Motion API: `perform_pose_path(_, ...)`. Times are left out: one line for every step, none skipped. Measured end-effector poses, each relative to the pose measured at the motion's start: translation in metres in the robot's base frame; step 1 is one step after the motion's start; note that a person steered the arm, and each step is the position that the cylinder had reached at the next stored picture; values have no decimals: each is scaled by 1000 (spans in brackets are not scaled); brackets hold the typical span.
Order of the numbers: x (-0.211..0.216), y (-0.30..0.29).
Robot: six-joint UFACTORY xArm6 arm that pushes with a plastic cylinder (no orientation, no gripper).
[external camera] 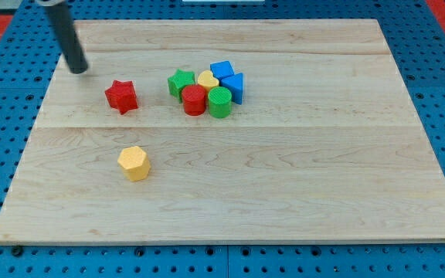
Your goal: Move the red star into the green star
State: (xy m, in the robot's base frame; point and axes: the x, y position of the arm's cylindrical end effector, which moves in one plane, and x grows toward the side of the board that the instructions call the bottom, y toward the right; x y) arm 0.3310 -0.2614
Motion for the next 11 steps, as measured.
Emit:
perform_pose_path(89, -6)
perform_pose_path(85, 34)
perform_pose_path(72, 92)
perform_pose_path(56, 114)
perform_pose_path(43, 115)
perform_pose_path(13, 115)
perform_pose_path(-9, 115)
perform_pose_path(-23, 129)
perform_pose_path(-26, 157)
perform_pose_path(-26, 181)
perform_pose_path(-35, 191)
